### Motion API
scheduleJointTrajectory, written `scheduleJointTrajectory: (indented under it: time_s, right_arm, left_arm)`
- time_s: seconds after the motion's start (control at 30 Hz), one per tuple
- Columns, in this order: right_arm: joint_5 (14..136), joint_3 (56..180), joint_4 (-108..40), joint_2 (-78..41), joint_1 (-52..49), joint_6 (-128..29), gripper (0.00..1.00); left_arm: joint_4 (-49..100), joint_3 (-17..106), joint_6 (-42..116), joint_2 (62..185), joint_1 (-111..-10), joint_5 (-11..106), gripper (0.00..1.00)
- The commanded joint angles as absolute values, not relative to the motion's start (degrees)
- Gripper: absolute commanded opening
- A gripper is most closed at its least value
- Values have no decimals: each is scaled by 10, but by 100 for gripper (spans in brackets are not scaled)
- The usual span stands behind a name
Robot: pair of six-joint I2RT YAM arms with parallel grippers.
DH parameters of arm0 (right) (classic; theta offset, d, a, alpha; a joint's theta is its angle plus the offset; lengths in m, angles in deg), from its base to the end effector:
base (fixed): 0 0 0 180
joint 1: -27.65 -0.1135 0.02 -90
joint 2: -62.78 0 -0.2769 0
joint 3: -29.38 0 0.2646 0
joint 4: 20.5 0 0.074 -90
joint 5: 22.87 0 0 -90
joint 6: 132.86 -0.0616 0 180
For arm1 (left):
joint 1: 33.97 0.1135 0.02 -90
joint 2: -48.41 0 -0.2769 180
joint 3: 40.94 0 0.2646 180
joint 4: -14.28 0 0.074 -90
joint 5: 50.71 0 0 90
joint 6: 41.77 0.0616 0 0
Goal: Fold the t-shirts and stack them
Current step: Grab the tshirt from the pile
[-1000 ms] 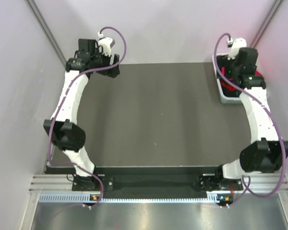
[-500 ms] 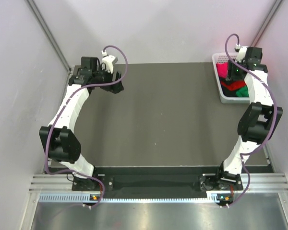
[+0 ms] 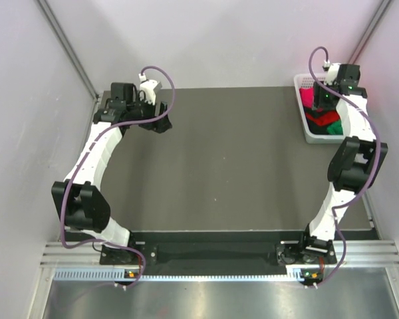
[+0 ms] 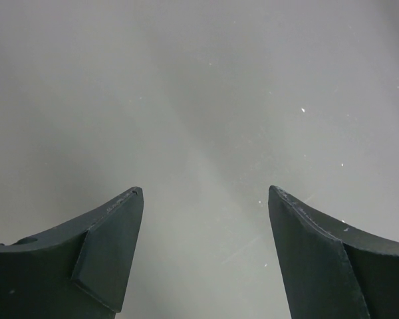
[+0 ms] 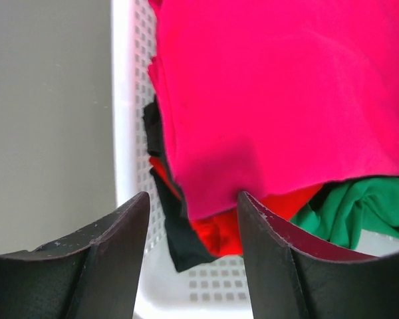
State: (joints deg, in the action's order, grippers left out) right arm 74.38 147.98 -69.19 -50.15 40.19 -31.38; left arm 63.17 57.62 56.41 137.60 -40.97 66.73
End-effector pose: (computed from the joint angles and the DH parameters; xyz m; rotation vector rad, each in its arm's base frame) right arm 0.4800 -0.0988 0.3025 -0.0423 2.3147 -0.0659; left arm 0.3701 -0.0740 0.3516 0.5431 2.1533 -0.5279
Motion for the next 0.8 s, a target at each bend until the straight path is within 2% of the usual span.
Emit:
scheduleJointTrajectory:
  time_s: [0.0, 0.3, 0.43, 0.5, 0.63, 0.77]
  right_arm:
    - [720, 1521, -671, -522, 403, -297, 56]
    - [675, 1547, -653, -550, 403, -296, 53]
    - [657, 1543, -647, -553, 404, -296, 39]
    - [653, 1541, -644, -552, 404, -298, 35]
    - [650, 1542, -639, -545, 403, -293, 0]
    - [670, 1545, -618, -492, 395, -278, 0]
  left_arm:
    - [604, 567, 560, 1350, -407, 669, 80]
    - [600, 550, 561, 1345, -406, 665, 81]
    - [599, 548, 559, 1340, -403, 661, 80]
    - [598, 548, 559, 1340, -401, 661, 81]
    - [596, 544, 559, 1339, -400, 659, 81]
    - [592, 542, 559, 1340, -400, 655, 81]
